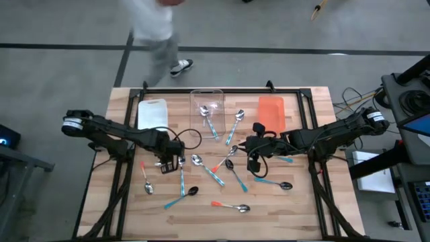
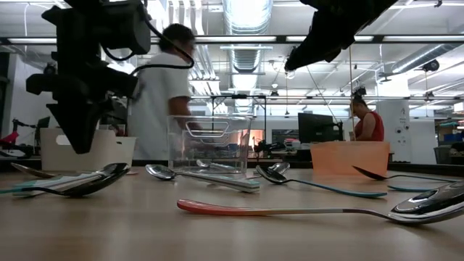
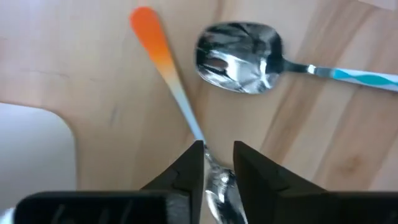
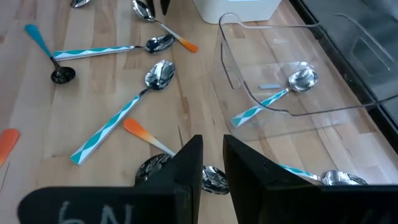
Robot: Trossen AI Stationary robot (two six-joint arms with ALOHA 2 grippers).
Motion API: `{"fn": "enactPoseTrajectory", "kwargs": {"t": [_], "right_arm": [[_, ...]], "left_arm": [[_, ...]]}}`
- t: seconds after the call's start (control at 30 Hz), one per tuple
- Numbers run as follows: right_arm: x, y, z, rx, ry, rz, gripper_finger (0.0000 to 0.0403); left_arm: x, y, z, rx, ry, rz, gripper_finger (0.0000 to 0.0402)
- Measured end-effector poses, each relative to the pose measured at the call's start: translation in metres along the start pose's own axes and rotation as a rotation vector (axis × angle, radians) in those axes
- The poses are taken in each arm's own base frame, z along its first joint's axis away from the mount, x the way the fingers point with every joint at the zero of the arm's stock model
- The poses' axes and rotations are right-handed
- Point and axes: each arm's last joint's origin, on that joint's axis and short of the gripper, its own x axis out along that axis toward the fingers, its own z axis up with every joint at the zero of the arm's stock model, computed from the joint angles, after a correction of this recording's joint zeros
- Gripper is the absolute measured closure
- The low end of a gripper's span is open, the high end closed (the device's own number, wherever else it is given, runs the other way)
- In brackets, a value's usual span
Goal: Sort silverware by color (type)
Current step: Put the orange spoon into the white bin
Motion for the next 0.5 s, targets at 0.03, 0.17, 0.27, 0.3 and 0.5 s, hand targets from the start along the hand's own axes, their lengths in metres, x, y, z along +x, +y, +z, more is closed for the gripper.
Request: {"fn": "enactPoseTrajectory", "kwargs": {"t": [0.03, 0.17, 0.27, 0.3, 0.5], "right_arm": [[0.000, 0.000, 0.000, 0.000, 0.000, 0.000, 0.0349], [0.000, 0.000, 0.000, -0.001, 0.000, 0.000, 0.0349], [0.000, 0.000, 0.000, -0.002, 0.000, 0.000, 0.0349], [0.000, 0.000, 0.000, -0.002, 0.000, 0.000, 0.0349], [0.000, 0.000, 0.000, -0.002, 0.000, 0.000, 0.0349]], "left_arm": [[0.000, 0.000, 0.000, 0.001, -0.004, 0.016, 0.0317], [0.000, 0.002, 0.000, 0.000, -0.020, 0.060, 0.0292], [0.002, 0.002, -0.001, -0.007, -0.016, 0.068, 0.0282], [0.003, 0.002, -0.002, -0.014, -0.017, 0.068, 0.0280], [0.014, 0.004, -0.008, -0.059, -0.014, 0.068, 0.0279]]}}
